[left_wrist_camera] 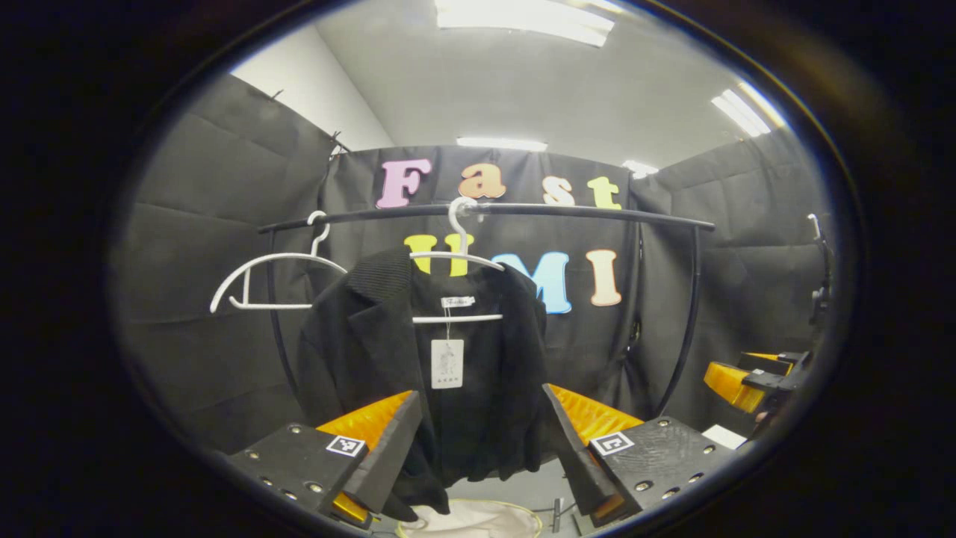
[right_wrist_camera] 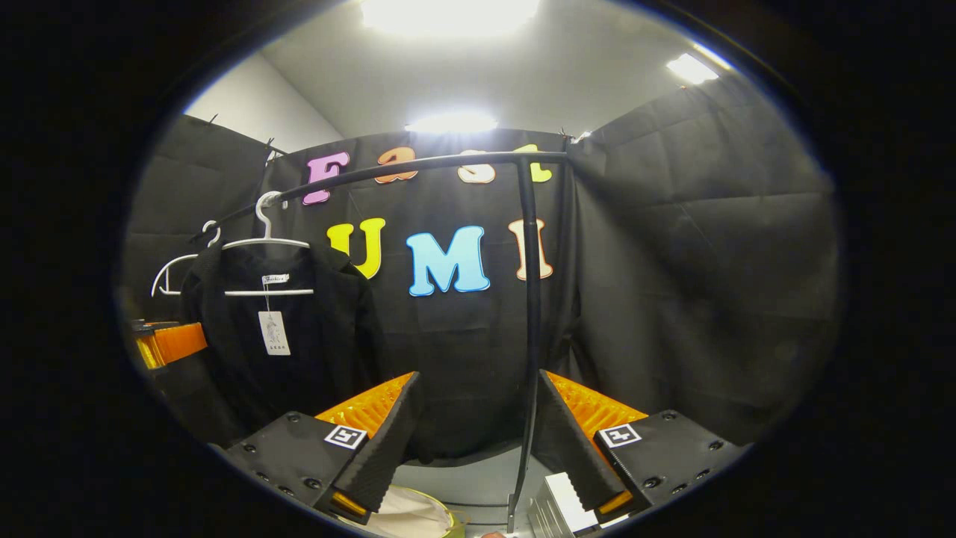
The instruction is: Grasp the clothes on the hanger with both hands and then place them into the laundry hamper below.
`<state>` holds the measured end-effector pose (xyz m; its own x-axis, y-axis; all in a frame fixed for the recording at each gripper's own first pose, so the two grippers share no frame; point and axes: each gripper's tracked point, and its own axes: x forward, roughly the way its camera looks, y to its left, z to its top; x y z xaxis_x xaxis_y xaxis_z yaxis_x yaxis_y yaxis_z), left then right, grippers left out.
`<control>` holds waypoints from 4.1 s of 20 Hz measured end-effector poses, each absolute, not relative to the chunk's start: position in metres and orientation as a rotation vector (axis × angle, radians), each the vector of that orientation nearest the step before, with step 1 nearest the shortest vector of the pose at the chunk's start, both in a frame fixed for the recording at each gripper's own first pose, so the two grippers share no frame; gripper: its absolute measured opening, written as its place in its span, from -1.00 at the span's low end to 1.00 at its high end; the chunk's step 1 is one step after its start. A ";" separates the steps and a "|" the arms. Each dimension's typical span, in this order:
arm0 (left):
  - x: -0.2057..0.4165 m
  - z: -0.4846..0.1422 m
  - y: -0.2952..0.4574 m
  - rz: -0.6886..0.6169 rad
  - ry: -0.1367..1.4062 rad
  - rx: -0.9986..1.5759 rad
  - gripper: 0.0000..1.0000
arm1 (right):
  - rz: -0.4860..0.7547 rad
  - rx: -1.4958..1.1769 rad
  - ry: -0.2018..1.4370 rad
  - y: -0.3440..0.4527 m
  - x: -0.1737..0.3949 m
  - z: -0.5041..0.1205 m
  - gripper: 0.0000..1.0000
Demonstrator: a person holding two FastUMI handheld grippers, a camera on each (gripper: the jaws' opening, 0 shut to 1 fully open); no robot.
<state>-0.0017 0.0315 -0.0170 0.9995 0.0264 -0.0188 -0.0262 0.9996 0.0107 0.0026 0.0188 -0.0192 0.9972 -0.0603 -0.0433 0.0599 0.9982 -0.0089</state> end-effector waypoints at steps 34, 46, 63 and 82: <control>0.059 -0.032 0.129 0.380 0.098 -0.057 0.86 | 0.365 0.038 0.097 0.208 0.159 -0.017 0.86; 0.116 -0.047 0.140 0.546 0.146 -0.081 0.87 | 0.493 0.055 0.109 0.263 0.226 -0.037 0.94; 0.126 -0.045 0.161 0.625 0.129 -0.058 -0.34 | 0.555 0.058 0.025 0.260 0.261 -0.020 -0.65; 0.080 0.007 0.159 0.473 0.036 -0.190 -0.99 | 0.559 -0.038 -0.094 0.241 0.260 0.010 -0.98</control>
<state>0.0805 0.1589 0.0067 0.8898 0.4496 -0.0784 -0.4563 0.8728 -0.1731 0.2595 0.2408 0.0103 0.8438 0.5307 0.0790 -0.5273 0.8475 -0.0613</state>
